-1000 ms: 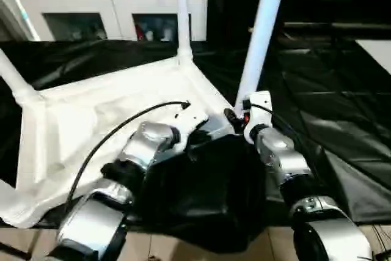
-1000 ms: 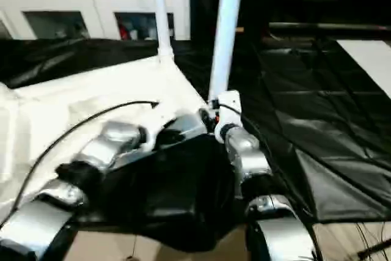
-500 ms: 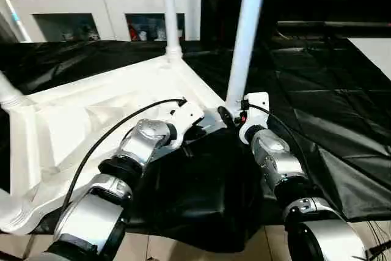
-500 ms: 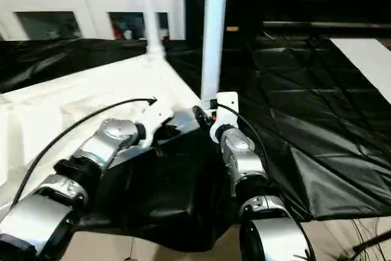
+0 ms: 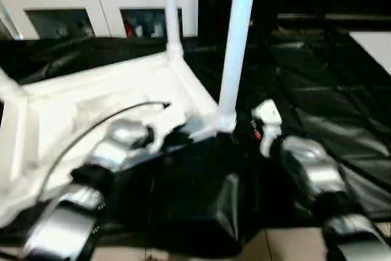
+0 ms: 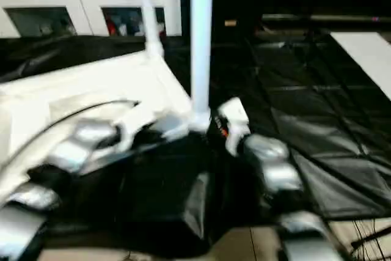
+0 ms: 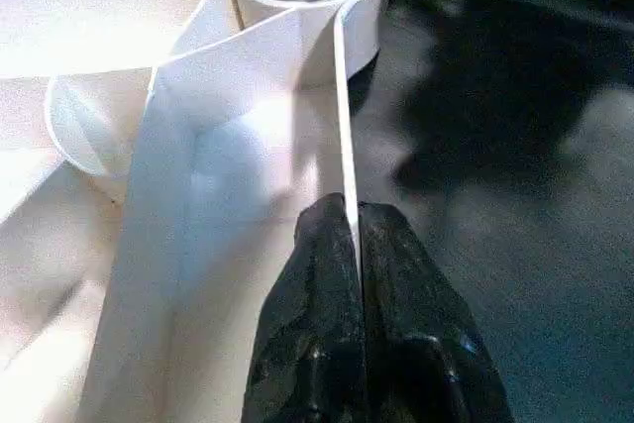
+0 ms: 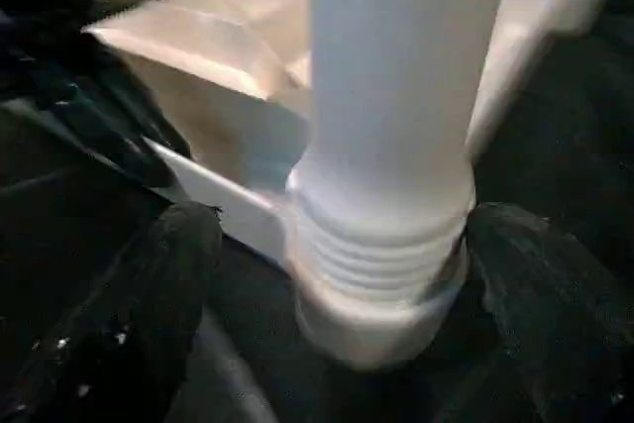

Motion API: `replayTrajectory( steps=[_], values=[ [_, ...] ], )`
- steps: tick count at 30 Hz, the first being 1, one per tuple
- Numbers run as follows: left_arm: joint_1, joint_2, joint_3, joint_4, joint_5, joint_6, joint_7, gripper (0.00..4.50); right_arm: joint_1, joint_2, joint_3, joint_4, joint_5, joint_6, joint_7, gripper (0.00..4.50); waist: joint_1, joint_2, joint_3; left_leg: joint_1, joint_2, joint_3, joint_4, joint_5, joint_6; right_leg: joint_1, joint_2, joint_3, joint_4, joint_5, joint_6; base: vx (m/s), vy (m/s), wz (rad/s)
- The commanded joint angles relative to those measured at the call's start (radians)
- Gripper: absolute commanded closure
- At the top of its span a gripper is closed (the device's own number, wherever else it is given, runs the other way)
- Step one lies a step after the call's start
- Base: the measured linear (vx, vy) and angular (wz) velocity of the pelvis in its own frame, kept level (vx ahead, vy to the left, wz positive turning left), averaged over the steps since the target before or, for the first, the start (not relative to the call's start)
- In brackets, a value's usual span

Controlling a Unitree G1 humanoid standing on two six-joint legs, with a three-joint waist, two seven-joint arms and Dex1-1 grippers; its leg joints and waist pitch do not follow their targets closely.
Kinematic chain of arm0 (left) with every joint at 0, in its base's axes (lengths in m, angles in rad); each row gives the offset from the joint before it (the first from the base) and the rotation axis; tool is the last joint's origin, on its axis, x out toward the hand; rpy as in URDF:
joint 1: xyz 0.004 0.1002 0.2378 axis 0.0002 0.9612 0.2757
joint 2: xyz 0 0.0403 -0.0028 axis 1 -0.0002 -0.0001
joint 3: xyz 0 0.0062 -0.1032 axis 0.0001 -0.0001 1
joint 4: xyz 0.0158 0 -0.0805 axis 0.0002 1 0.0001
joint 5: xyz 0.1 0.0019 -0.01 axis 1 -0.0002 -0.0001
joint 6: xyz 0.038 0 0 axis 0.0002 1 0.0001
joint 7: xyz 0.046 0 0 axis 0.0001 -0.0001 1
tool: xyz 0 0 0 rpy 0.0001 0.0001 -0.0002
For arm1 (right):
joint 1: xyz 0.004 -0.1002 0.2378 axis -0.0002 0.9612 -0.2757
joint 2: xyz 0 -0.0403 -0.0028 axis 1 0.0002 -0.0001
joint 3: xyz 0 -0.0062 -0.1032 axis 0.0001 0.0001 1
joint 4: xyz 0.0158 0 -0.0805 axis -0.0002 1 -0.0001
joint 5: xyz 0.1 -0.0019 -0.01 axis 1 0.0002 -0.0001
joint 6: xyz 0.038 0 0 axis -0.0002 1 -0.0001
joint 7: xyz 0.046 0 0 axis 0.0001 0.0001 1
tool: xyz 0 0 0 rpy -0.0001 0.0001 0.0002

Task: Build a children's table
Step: Rotate leg to tighten

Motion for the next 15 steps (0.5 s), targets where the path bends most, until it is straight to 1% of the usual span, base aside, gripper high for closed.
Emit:
replayTrajectory(
  steps=[1, 2, 3, 4, 5, 7, 8, 10, 12, 13, 15],
  values=[
    [0.024, -0.004, -0.056, -0.069, -0.03, -0.002, -0.116, 4.5, -0.004, -0.003, 0.032, -0.068, 0.032, 0.008, 0.069, 0.31, 0.01, -0.002, -0.06, 0.022, 0.059, -0.012, -0.065, -0.154, 0.107, 0.043, -0.063, 0.04, -0.056, 0.043, -0.295, 0.0, 0.0, 0.0],
    [0.033, 0.005, -0.054, -0.093, -0.045, 0.009, -0.139, 4.5, 0.003, -0.017, 0.036, -0.084, 0.041, 0.015, 0.099, 0.31, 0.013, 0.002, -0.059, 0.024, 0.059, -0.011, -0.065, -0.159, 0.099, 0.04, -0.062, 0.041, -0.056, 0.04, -0.296, 0.0, 0.0, 0.0],
    [0.036, 0.008, -0.053, -0.101, -0.05, 0.013, -0.147, 4.5, 0.005, -0.022, 0.037, -0.09, 0.044, 0.018, 0.11, 0.31, 0.015, 0.003, -0.059, 0.025, 0.059, -0.01, -0.066, -0.167, 0.093, 0.039, -0.061, 0.041, -0.056, 0.034, -0.296, 0.0, 0.0, 0.0],
    [0.042, 0.015, -0.05, -0.12, -0.06, 0.023, -0.162, 4.5, 0.012, -0.038, 0.044, -0.105, 0.048, 0.02, 0.147, 0.31, 0.024, 0.003, -0.059, 0.032, 0.06, -0.008, -0.065, -0.174, 0.089, 0.035, -0.062, 0.043, -0.058, 0.028, -0.294, 0.0, 0.0, 0.0],
    [0.045, 0.019, -0.051, -0.13, -0.067, 0.029, -0.175, 4.5, 0.014, -0.047, 0.051, -0.11, 0.046, 0.017, 0.17, 0.31, 0.031, 0.002, -0.059, 0.028, 0.061, -0.007, -0.066, -0.168, 0.085, 0.038, -0.064, 0.043, -0.056, 0.024, -0.291, 0.0, 0.0, 0.0],
    [0.047, 0.023, -0.055, -0.136, -0.066, 0.034, -0.185, 4.5, 0.016, -0.056, 0.06, -0.109, 0.039, 0.009, 0.189, 0.31, 0.036, 0.002, -0.059, 0.027, 0.059, -0.004, -0.065, -0.162, 0.074, 0.038, -0.062, 0.042, -0.056, 0.018, -0.28, 0.0, 0.0, 0.0],
    [0.05, 0.03, -0.058, -0.148, -0.064, 0.037, -0.194, 4.5, 0.017, -0.07, 0.078, -0.107, 0.021, -0.008, 0.224, 0.31, 0.037, 0.002, -0.06, 0.027, 0.058, -0.004, -0.065, -0.158, 0.067, 0.038, -0.062, 0.042, -0.054, 0.022, -0.276, 0.0, 0.0, 0.0],
    [0.048, 0.029, -0.057, -0.146, -0.06, 0.036, -0.19, 4.5, 0.017, -0.081, 0.097, -0.104, 0.008, -0.019, 0.245, 0.31, 0.037, 0.0, -0.061, 0.025, 0.057, -0.003, -0.063, -0.149, 0.067, 0.04, -0.063, 0.042, -0.053, 0.04, -0.274, 0.0, 0.0, 0.0],
    [0.045, 0.029, -0.056, -0.141, -0.056, 0.035, -0.185, 4.5, 0.015, -0.09, 0.111, -0.106, 0.004, -0.022, 0.264, 0.31, 0.038, -0.001, -0.063, 0.025, 0.055, -0.002, -0.059, -0.129, 0.078, 0.04, -0.063, 0.042, -0.052, 0.063, -0.273, 0.0, 0.0, 0.0],
    [0.045, 0.031, -0.057, -0.145, -0.054, 0.039, -0.185, 4.5, 0.013, -0.096, 0.116, -0.107, 0.003, -0.021, 0.269, 0.31, 0.038, -0.005, -0.063, 0.024, 0.055, -0.002, -0.059, -0.123, 0.081, 0.041, -0.063, 0.042, -0.051, 0.067, -0.273, 0.0, 0.0, 0.0],
    [0.046, 0.032, -0.057, -0.148, -0.053, 0.041, -0.185, 4.5, 0.012, -0.1, 0.119, -0.107, 0.002, -0.021, 0.272, 0.31, 0.04, -0.003, -0.064, 0.025, 0.055, -0.002, -0.057, -0.11, 0.086, 0.041, -0.063, 0.042, -0.049, 0.072, -0.274, 0.0, 0.0, 0.0]
  ],
)
